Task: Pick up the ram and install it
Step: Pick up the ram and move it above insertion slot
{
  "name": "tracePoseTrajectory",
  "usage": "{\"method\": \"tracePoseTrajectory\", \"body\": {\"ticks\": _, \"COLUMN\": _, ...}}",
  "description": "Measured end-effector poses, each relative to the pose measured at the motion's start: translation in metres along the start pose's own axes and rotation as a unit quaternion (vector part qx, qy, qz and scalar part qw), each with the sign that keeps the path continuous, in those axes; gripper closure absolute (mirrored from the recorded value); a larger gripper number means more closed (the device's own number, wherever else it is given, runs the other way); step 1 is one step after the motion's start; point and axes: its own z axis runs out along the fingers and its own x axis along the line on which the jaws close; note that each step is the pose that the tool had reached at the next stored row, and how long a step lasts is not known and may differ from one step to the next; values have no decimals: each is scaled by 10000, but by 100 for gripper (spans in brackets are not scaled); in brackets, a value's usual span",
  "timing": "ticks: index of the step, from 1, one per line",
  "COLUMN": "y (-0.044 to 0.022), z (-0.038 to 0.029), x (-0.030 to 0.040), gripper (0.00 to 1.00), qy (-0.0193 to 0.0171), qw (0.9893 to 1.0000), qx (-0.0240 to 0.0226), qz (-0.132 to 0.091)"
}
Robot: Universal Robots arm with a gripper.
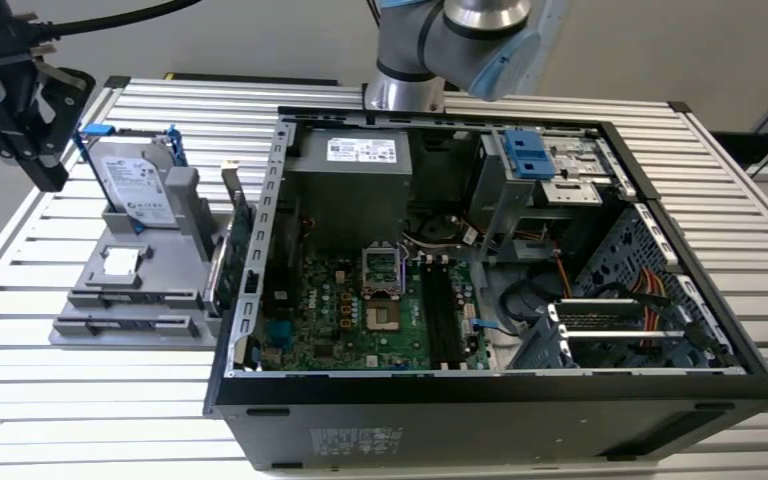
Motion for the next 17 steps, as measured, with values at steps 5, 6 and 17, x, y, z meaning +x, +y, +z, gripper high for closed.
{"method": "tracePoseTrajectory", "body": {"ticks": 5, "y": 0, "z": 0, "x": 1, "gripper": 100, "qy": 7, "qw": 9999, "qx": -2, "qz": -134}}
{"method": "tracePoseTrajectory", "body": {"ticks": 6, "y": 0, "z": 0, "x": 1, "gripper": 100, "qy": 8, "qw": 9999, "qx": -3, "qz": -160}}
{"method": "tracePoseTrajectory", "body": {"ticks": 17, "y": 0, "z": 0, "x": 3, "gripper": 100, "qy": 21, "qw": 9991, "qx": -8, "qz": -423}}
